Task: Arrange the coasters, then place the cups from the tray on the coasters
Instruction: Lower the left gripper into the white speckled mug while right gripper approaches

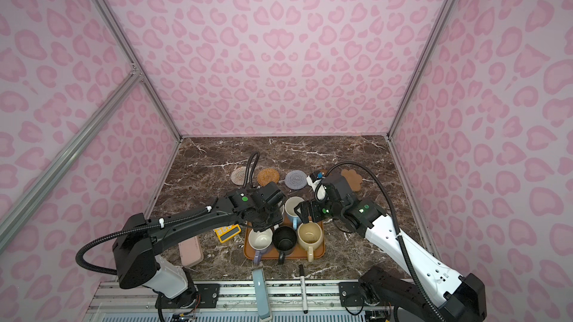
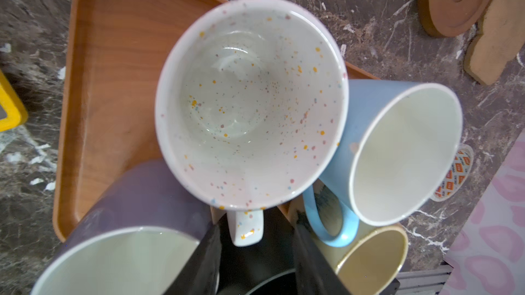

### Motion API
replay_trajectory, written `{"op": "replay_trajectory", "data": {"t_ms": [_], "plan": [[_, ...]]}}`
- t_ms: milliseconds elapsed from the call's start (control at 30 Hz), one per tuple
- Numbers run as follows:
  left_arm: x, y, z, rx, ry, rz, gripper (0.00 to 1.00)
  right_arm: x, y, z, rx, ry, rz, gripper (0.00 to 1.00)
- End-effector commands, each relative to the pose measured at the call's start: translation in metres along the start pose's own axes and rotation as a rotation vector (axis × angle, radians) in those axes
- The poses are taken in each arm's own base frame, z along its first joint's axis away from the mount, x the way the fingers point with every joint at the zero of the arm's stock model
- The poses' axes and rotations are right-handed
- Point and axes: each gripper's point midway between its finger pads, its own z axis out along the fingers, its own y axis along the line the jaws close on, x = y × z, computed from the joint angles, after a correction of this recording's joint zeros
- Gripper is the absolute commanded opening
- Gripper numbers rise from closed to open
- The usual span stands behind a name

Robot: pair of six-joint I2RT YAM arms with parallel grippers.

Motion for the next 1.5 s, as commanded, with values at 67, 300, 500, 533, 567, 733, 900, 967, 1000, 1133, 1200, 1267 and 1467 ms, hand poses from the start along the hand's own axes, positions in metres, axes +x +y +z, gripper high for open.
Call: {"op": "replay_trajectory", "data": {"t_ms": [67,300,500,533,567,733,900,967,1000,1133,1200,1267,1467], "plan": [[-0.004,0.009,0.007,-0.058,-0.027,-0.001,0.43,0.001,-0.004,-0.002,0.022,-0.017,-0.019,0.99],[-0.003,0.008,0.013,-0.078,-0.033,0.017,0.40,0.007,-0.008,-0.004,0.035,-0.015,-0.018,0.99],[-0.002,0.008,0.020,-0.098,-0.029,0.025,0.38,0.010,-0.011,-0.005,0.046,-0.020,-0.017,0.99],[-0.001,0.008,0.021,-0.103,-0.027,0.027,0.38,0.009,-0.012,-0.005,0.048,-0.022,-0.016,0.99],[-0.001,0.009,0.022,-0.106,-0.026,0.028,0.35,0.009,-0.012,-0.005,0.050,-0.023,-0.016,0.99],[0.000,0.012,0.027,-0.125,-0.026,0.036,0.33,0.010,-0.013,-0.006,0.055,-0.023,-0.015,0.99],[-0.001,0.011,0.030,-0.128,-0.034,0.044,0.30,0.010,-0.014,-0.006,0.059,-0.027,-0.014,0.99],[-0.001,0.010,0.030,-0.132,-0.032,0.049,0.28,0.010,-0.014,-0.005,0.061,-0.026,-0.012,0.99],[-0.001,0.011,0.031,-0.134,-0.029,0.051,0.26,0.009,-0.014,-0.005,0.061,-0.026,-0.012,0.99],[-0.001,0.012,0.030,-0.137,-0.031,0.052,0.24,0.009,-0.014,-0.005,0.064,-0.026,-0.012,0.99],[-0.003,0.013,0.027,-0.141,-0.039,0.057,0.22,0.008,-0.014,-0.005,0.064,-0.027,-0.013,0.99],[-0.006,0.014,0.024,-0.148,-0.053,0.063,0.18,0.007,-0.014,-0.005,0.065,-0.028,-0.015,0.99],[-0.008,0.013,0.017,-0.154,-0.070,0.073,0.10,0.003,-0.012,-0.005,0.061,-0.030,-0.018,0.99]]}}
